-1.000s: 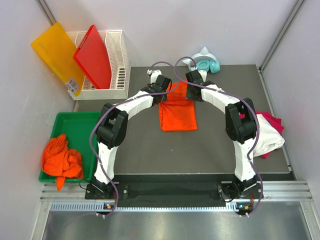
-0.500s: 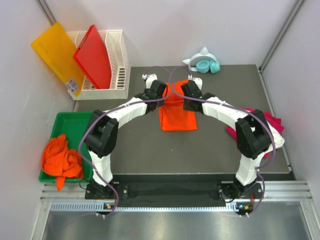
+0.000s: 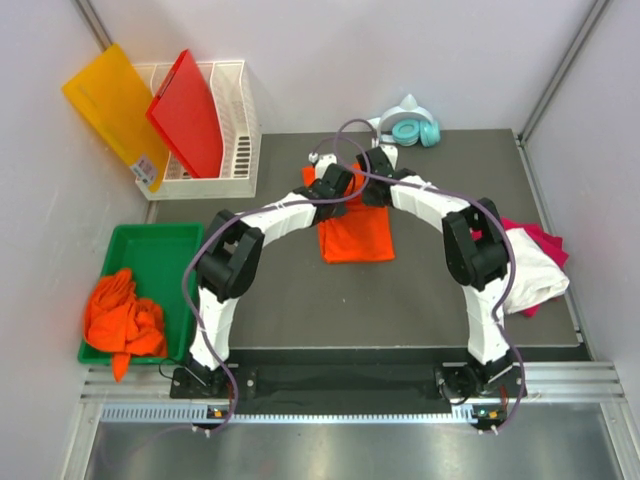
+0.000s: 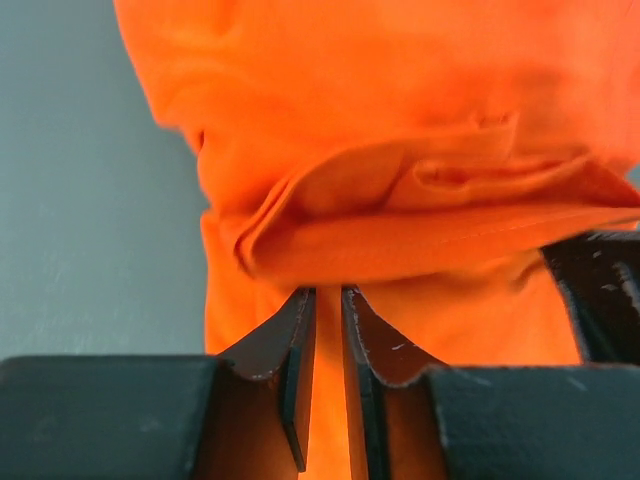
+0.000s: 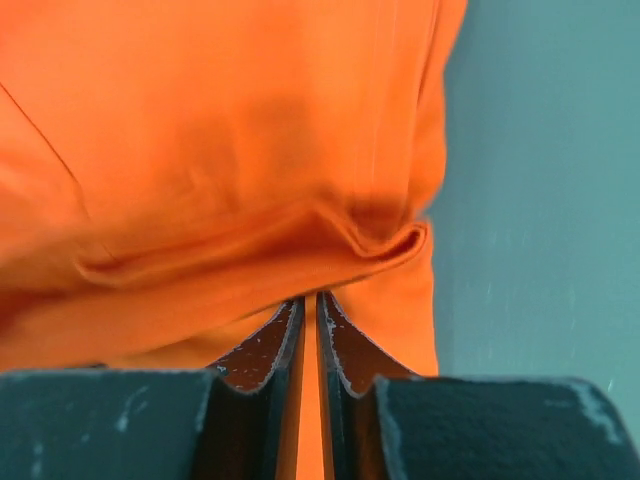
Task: Fold and stack the t-shirts
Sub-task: Fold the folded rectangular tshirt in 1/3 of the way
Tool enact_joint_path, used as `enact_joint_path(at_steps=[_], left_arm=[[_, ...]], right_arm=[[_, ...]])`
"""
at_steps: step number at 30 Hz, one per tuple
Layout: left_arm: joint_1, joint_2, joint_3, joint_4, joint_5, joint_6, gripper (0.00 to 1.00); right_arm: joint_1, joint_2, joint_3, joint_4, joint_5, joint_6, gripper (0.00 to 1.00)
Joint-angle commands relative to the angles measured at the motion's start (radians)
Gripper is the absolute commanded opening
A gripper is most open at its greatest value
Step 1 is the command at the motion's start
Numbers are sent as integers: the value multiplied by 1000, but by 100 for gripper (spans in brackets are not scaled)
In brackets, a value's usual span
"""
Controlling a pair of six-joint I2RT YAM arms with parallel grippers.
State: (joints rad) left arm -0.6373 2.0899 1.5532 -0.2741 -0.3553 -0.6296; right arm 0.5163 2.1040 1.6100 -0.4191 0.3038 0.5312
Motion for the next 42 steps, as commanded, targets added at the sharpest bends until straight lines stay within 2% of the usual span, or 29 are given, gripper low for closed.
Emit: enact_joint_path(at_steps=[1, 7, 12, 20, 24, 25, 29, 32, 33, 36, 40, 42], left_arm=[[21, 30, 114, -14, 7, 18, 21], [63, 91, 182, -28, 41, 13, 22], [96, 194, 281, -123, 55, 4, 21], [142, 214, 306, -169, 59, 14, 21], [145, 115, 219, -91, 21, 37, 23], [145, 84, 194, -29, 9, 39, 24], [143, -106, 78, 90, 21, 56, 27], [123, -187, 39, 46, 16, 48, 31], [116, -204, 3, 38, 18, 45, 32], [73, -293, -138, 47, 33, 47, 38], [-2, -389, -316, 58, -19, 15, 42], [-57, -424, -378, 36, -98, -16, 43]], right_arm=[[-12, 22, 128, -18, 1, -20, 9], [-25, 85, 208, -49, -3, -23, 13], [-44, 140, 271, -92, -23, -23, 16], [-81, 100, 226, -87, -17, -39, 19], [-96, 15, 200, -47, 1, -50, 18], [-96, -4, 197, -40, 11, -56, 18], [-94, -114, 162, -32, 20, -53, 20], [-78, -219, 61, -27, 3, -42, 33], [-65, -267, 26, -18, -2, -36, 41], [-29, -344, -128, 6, 1, -34, 54], [28, -415, -297, 8, 63, -36, 56], [72, -470, -389, 13, 99, -37, 56]])
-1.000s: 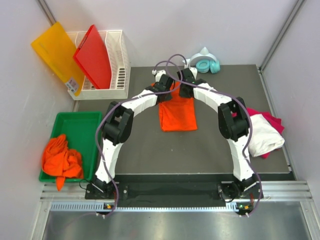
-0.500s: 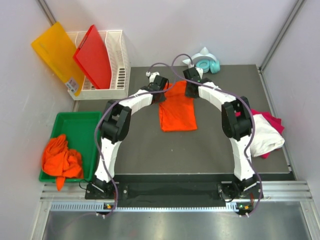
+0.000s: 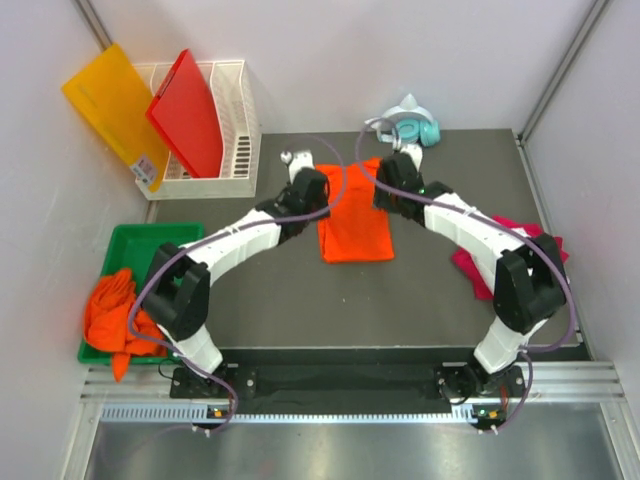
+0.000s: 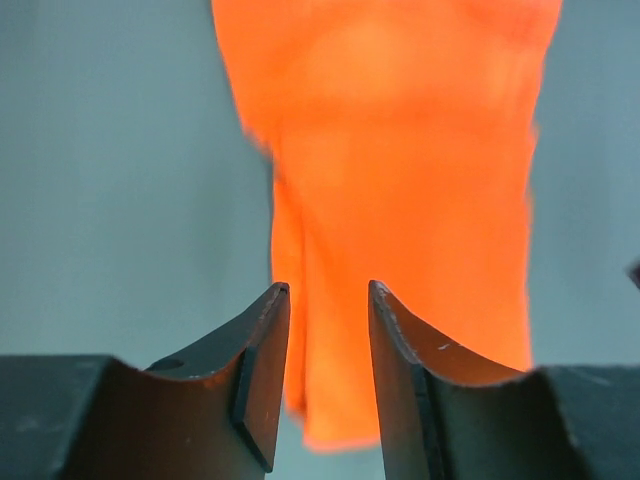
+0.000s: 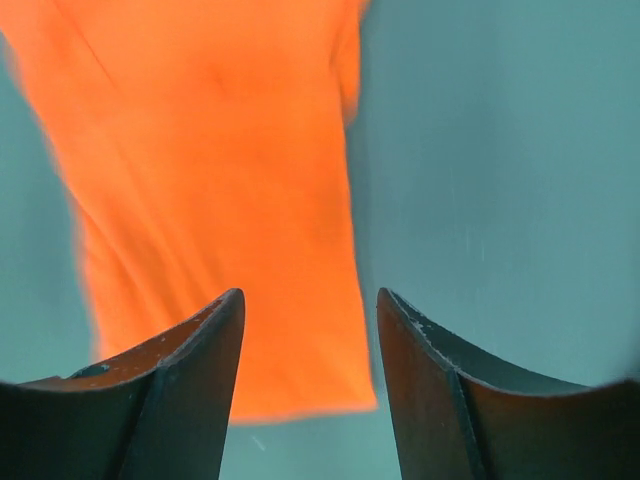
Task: Fold and stack the t-shirts
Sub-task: Grab one side of the 2/3 rectangular tshirt with both arms
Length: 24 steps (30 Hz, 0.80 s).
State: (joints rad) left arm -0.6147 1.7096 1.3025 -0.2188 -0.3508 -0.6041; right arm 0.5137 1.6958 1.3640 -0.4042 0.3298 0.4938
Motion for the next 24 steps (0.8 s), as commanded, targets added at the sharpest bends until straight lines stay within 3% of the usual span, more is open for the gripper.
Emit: enact_joint_path(at_steps=[1, 6, 12, 16, 24], left_arm=[[-100, -48, -134, -74, -144, -57, 42], [-189, -24, -102, -316, -353, -215, 38], [-280, -34, -82, -468, -536, -315, 38], [-287, -51, -78, -488, -498, -290, 38], [-289, -76, -131, -393, -461, -184, 53]], right_arm=[[89, -80, -172, 1, 112, -1, 55], [143, -205, -324, 13, 209, -18, 53], [149, -291, -373, -10, 339, -38, 50], [149, -323, -401, 18, 390, -53, 50], [148, -259, -367, -36, 345, -57, 47]])
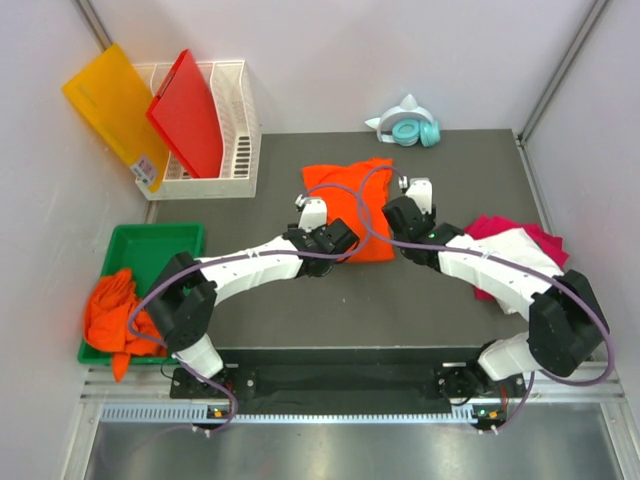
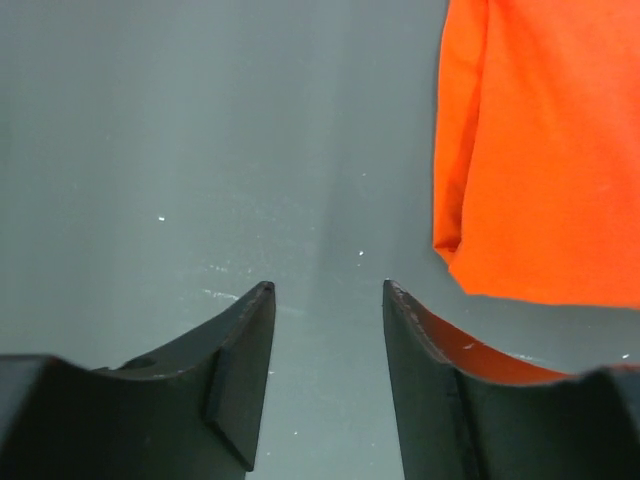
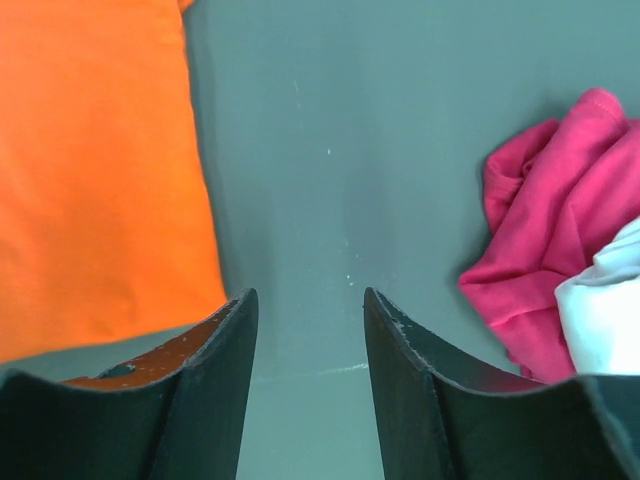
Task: Fold and stack the t-shirts
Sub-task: Grab one side of the 2/3 rectangular tshirt with both arms
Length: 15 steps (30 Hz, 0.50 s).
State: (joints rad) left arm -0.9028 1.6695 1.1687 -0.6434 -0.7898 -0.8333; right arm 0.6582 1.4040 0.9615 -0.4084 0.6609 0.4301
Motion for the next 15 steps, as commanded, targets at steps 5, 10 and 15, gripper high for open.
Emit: enact_joint_path(at_steps=[5, 10, 15], left_arm=[[10, 7, 9, 109, -3, 120, 65], [42, 48, 2, 195, 89, 168, 74], [79, 127, 34, 228, 190, 180, 77]], right_arm=[[1, 27, -16, 81, -73, -5, 47], [1, 84, 17, 74, -99, 6, 47], [1, 116, 31, 71, -99, 7, 47]])
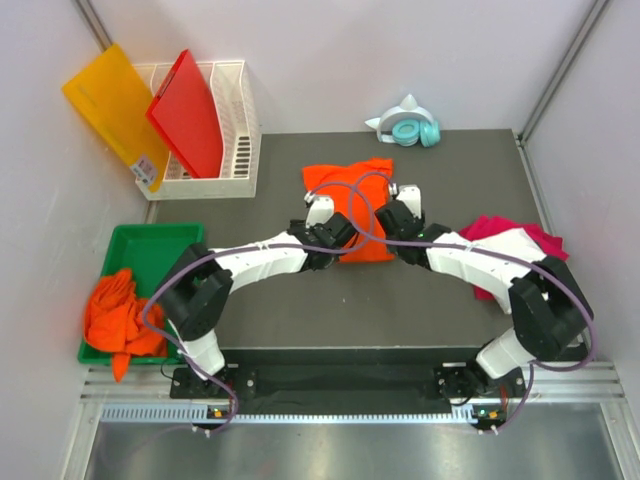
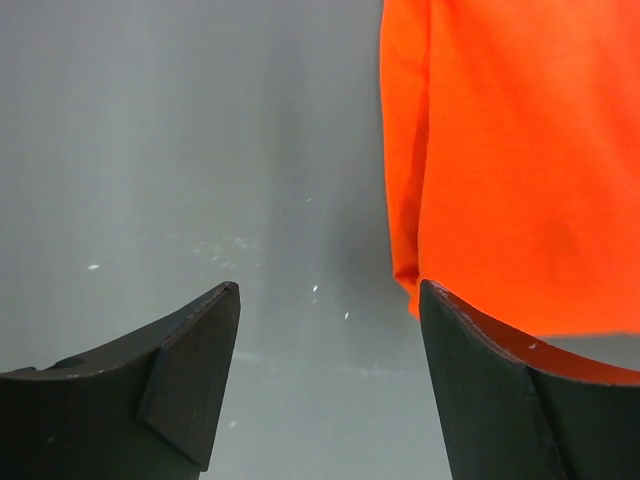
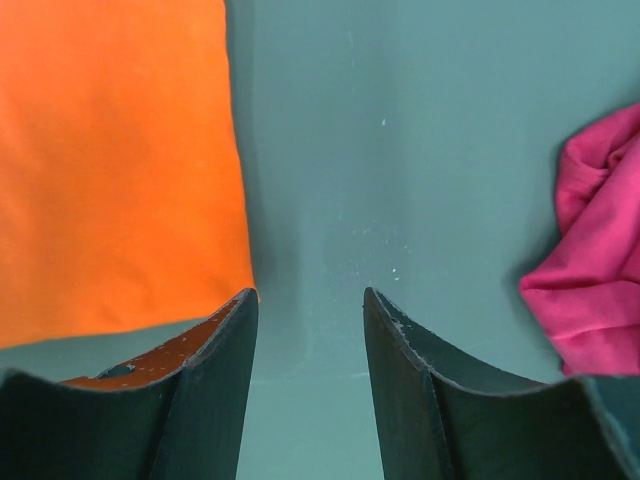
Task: Fold and stack the t-shirts
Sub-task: Grab one side of the 2/3 rectangular tshirt with both arms
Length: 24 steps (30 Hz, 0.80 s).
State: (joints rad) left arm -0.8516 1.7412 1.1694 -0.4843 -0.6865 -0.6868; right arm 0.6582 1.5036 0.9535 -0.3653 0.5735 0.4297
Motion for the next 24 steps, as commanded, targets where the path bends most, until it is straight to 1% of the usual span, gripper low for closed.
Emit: enact_joint_path(at_steps=[1, 4, 11, 16, 21, 24], left_arm=[[34, 82, 39, 73, 112, 33, 78], [39, 118, 68, 78, 146, 30, 77], [39, 126, 95, 62, 140, 21, 77], [39, 115, 76, 50, 159, 1, 75], [39, 115, 27, 58, 195, -40, 73], [37, 112, -2, 65, 220, -63, 66]], right_arm=[[1, 21, 41, 28, -14, 7, 47], [-2, 30, 48, 25, -12, 3, 47], [-9, 47, 64, 23, -18, -11, 47], [-12, 63, 62, 22, -20, -3, 47], [-12, 67, 48, 20, -24, 15, 47], [-15, 66, 39, 19, -23, 24, 47]])
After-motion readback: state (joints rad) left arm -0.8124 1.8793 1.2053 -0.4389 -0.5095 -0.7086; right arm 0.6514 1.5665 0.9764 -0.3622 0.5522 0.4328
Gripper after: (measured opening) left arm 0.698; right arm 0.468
